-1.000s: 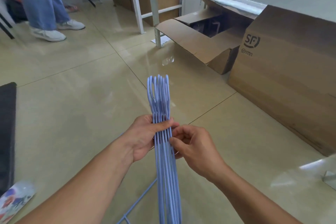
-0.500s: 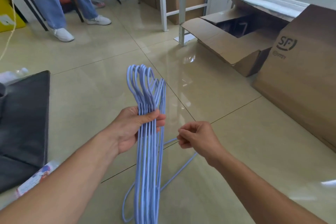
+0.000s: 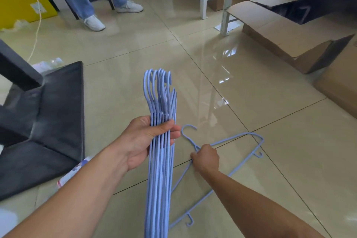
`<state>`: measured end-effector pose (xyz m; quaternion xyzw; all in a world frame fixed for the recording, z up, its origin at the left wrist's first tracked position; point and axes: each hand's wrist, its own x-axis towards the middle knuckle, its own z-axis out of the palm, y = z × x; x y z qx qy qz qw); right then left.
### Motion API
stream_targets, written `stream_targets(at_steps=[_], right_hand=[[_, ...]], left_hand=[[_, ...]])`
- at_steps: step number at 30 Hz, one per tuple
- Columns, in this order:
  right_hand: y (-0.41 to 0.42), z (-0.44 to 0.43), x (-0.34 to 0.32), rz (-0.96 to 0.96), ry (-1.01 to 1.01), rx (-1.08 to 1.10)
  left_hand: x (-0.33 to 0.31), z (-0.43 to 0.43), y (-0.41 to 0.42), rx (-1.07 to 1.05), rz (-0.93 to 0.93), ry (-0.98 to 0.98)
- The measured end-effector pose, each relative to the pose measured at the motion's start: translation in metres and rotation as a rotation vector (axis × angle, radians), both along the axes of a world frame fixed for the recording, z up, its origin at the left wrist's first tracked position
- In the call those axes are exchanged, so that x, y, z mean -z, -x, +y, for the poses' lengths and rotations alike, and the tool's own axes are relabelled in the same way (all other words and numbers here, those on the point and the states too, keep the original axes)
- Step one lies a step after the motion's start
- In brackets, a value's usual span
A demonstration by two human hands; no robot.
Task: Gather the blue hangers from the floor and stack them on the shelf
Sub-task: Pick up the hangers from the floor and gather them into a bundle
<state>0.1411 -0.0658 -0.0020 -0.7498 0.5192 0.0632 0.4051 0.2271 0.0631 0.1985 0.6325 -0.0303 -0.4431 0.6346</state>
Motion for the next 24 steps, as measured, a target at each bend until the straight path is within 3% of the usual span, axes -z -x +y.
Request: stream_targets(at_steps=[6,10,15,24], right_hand=[[0.006,-0.004,-0.019,-0.044,-0.053,0.105],[0.034,-0.021,-0.055,-0.377,-0.242,0.218],[0.064,-0.03,-0.135,-0.64,-0.341,0.082],[0.072,-0.017,-0.19,-0.814,-0.095,-0.121]], left_hand=[[0.004,0.004,-0.006,0.005,0.002,0.008],[0.007,0.001,-0.004,0.024,0.004,0.008],[0.008,-0.014,0.008,0.066,-0.006,0.001],[-0.013,-0.044,0.031,0.132,-0.029,0.049]])
